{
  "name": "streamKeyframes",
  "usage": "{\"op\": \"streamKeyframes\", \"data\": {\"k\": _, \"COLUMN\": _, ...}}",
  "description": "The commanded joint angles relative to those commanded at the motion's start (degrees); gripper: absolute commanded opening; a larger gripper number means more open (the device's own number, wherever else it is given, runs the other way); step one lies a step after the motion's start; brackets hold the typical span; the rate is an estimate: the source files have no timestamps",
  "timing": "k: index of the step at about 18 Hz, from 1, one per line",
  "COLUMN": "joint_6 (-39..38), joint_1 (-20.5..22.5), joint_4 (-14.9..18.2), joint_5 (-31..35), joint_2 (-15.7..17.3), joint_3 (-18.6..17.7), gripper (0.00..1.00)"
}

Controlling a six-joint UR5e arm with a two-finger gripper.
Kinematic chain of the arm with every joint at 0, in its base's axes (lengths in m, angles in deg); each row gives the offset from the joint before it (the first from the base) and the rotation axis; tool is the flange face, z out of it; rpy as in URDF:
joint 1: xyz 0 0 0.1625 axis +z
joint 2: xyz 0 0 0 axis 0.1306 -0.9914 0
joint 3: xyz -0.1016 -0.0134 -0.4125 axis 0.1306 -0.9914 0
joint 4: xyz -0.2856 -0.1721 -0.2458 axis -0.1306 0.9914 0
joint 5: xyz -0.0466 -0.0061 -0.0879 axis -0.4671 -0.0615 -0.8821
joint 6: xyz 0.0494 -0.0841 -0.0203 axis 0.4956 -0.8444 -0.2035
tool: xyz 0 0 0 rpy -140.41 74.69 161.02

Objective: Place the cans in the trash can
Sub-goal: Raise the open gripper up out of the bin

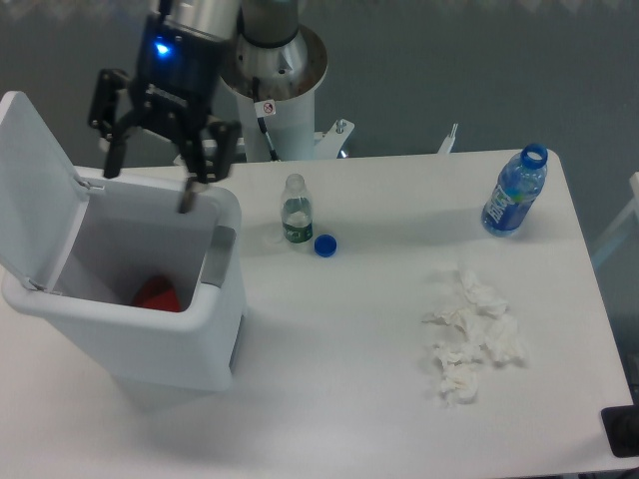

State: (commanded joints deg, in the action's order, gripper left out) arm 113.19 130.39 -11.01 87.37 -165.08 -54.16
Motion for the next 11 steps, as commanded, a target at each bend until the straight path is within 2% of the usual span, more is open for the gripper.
{"op": "streamKeyframes", "data": {"k": 6, "joint_6": 10.3, "joint_1": 2.6, "joint_4": 0.2, "joint_5": 10.0, "joint_2": -3.3, "joint_3": 0.0, "gripper": 1.00}}
{"op": "streamKeyframes", "data": {"k": 9, "joint_6": 15.0, "joint_1": 2.8, "joint_4": 0.0, "joint_5": 16.1, "joint_2": -5.4, "joint_3": 0.0, "gripper": 1.00}}
{"op": "streamKeyframes", "data": {"k": 11, "joint_6": 17.3, "joint_1": 3.0, "joint_4": -0.1, "joint_5": 17.9, "joint_2": -6.6, "joint_3": 0.3, "gripper": 1.00}}
